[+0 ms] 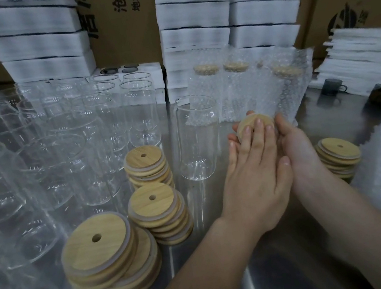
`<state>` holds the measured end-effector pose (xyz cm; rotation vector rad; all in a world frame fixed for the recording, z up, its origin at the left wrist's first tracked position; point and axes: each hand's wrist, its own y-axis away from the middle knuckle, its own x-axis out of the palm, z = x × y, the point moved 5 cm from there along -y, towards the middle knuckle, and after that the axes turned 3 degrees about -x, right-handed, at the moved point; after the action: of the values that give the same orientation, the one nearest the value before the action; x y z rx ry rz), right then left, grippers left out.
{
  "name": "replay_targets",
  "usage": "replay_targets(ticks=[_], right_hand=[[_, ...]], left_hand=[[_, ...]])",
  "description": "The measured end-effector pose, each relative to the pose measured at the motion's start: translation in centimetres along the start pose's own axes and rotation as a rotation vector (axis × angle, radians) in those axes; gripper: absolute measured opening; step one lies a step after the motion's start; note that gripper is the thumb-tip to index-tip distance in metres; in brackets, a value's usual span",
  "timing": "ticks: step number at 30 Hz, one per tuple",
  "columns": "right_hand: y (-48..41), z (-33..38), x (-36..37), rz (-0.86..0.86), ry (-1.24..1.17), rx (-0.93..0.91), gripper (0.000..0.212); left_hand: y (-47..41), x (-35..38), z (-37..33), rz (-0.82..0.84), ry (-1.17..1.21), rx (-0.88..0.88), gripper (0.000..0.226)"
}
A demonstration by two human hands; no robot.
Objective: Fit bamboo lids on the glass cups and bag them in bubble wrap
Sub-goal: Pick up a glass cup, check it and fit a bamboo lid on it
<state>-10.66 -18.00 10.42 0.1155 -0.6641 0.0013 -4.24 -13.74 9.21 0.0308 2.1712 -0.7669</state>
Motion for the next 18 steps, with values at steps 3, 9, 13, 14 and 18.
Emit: replay_targets(ticks=[3,9,13,14,18], right_hand=[[-0.1,0.1,0.0,-0.003,-0.031,-0.017,0.054],[-0.4,0.2,-0.1,-0.004,-0.116,-0.051,0.046],[-0.8,-0.5,-0.3,0.016,-0.173,-0.026,0.051],[-0.9,-0.7,-0.3,0.019,-0.175,-0.034,0.049],[-1.3,-1.3,0.0,0.026,-0.143,-0.062,0.036]], left_hand=[[0.1,-0.3,-0.1,-0.052,0.030,0.025,0.058],[1.3,-3.0,-1.4,-0.431,0.108,0.147,0.043],[1.6,-5.2,-1.1,-0.683,0.033,0.088,0.049],[1.6,-5.6,-0.7,-0.722,0.032,0.048,0.053],[1.3,-6.3,1.3,-0.751,-0.026,-0.143,0.077]])
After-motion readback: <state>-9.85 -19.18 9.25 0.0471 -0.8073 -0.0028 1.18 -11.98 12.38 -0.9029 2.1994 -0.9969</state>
